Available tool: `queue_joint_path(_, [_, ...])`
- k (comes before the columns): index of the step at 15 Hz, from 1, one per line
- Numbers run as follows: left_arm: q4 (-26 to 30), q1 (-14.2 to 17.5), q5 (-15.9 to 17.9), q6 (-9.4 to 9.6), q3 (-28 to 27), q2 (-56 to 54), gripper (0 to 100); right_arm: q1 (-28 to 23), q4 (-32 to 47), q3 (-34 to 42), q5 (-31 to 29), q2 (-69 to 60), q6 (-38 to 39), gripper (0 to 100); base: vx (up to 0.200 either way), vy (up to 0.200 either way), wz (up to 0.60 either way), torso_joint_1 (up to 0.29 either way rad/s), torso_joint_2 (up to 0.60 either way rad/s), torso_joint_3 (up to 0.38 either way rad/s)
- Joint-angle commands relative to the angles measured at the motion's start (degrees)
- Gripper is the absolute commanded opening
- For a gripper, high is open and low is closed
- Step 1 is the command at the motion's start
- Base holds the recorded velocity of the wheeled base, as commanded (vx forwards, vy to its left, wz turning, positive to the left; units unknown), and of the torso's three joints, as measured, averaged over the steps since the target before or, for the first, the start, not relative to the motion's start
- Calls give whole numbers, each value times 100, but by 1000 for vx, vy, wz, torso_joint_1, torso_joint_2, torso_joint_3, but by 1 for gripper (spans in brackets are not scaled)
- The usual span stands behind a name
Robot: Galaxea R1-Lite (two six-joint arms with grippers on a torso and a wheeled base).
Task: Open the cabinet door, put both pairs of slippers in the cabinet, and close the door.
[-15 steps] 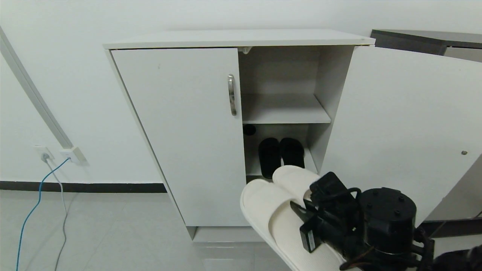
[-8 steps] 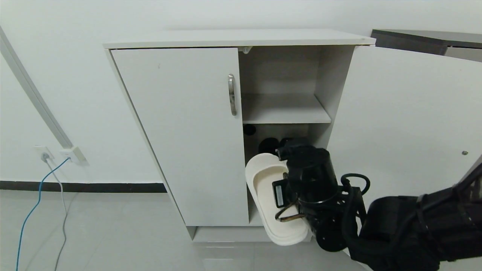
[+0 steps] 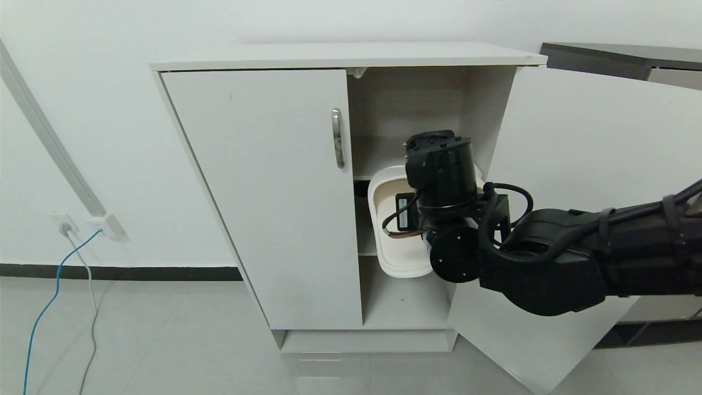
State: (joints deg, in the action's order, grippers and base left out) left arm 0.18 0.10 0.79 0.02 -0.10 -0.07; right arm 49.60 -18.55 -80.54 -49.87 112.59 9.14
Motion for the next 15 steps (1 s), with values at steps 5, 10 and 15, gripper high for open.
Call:
queue_joint_path(5, [-1,-1,9,15,1,7,0,-65,-140,-23,48,44,26,0,80,0,0,1,1,-2])
queue_joint_path(10, [-1,-1,9,15,1,7,0,-65,-157,4,48,8,35,0,200,0,0,2,0,5])
queue_joint_path(15, [-1,-1,9,15,1,7,0,-82,-175,4,65,8,35,0,200,0,0,5,1,2])
